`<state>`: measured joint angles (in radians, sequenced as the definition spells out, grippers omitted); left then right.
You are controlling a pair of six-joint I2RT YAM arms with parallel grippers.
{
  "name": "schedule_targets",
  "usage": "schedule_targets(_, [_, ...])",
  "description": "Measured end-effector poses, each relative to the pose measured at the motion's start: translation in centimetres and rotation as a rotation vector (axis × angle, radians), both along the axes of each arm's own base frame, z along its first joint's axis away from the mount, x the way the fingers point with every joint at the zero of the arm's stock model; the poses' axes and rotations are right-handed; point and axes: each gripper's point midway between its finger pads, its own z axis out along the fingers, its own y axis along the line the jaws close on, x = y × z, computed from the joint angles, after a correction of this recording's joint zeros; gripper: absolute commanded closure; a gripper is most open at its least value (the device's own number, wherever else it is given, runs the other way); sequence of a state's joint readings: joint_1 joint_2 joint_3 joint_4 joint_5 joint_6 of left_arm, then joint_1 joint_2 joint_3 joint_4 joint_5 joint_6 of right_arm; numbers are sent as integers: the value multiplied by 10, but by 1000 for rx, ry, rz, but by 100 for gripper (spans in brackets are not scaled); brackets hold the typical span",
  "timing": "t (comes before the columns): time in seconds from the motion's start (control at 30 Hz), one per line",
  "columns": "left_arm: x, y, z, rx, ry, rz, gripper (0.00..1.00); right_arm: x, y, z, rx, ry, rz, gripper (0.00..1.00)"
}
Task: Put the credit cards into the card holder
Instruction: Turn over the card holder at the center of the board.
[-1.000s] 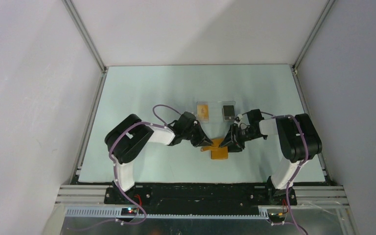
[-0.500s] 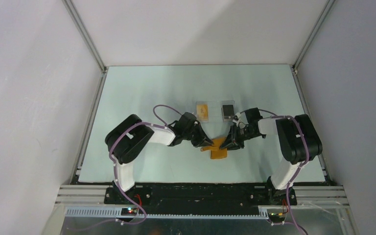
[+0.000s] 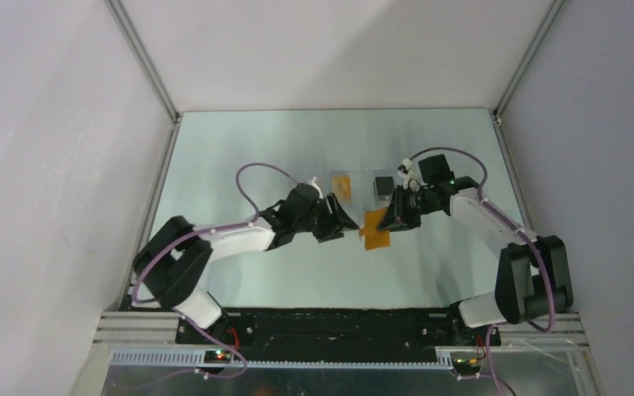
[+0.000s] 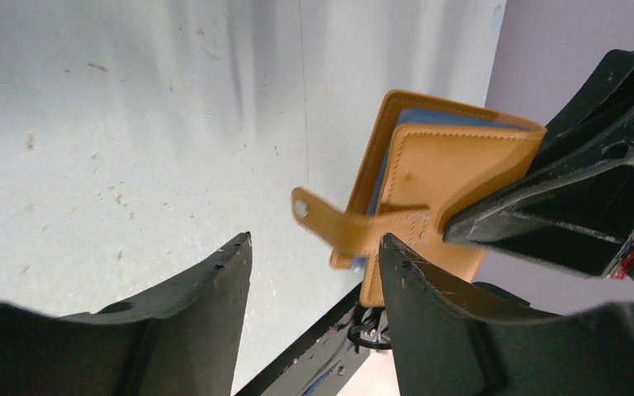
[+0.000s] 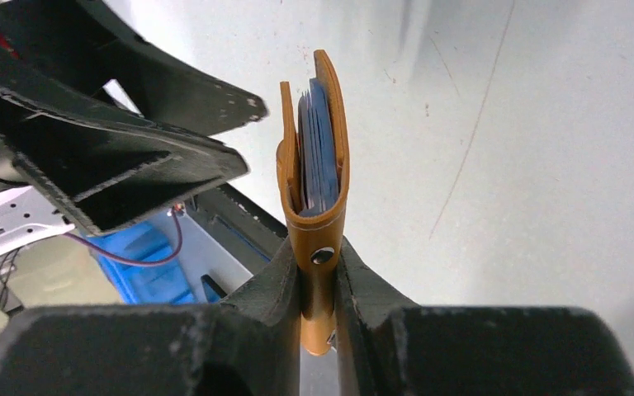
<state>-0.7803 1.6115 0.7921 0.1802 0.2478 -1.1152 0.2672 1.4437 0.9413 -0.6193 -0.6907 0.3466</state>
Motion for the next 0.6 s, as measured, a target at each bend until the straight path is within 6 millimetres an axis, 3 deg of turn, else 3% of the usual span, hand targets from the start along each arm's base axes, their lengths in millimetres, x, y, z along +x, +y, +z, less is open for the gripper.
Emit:
schedule_targets(0.2, [-3,21,24,63,-71,16,36,-2,-12,22,-65,-51,-19,90])
schedule_targets(0.47, [-9,32,25,98,-56,21,35,1,-34,27,-250,-66,-64,90])
schedule_targets(0.6, [-10,35,26,102,-53,23,35,5,-39,42,-375,-126,-61,90])
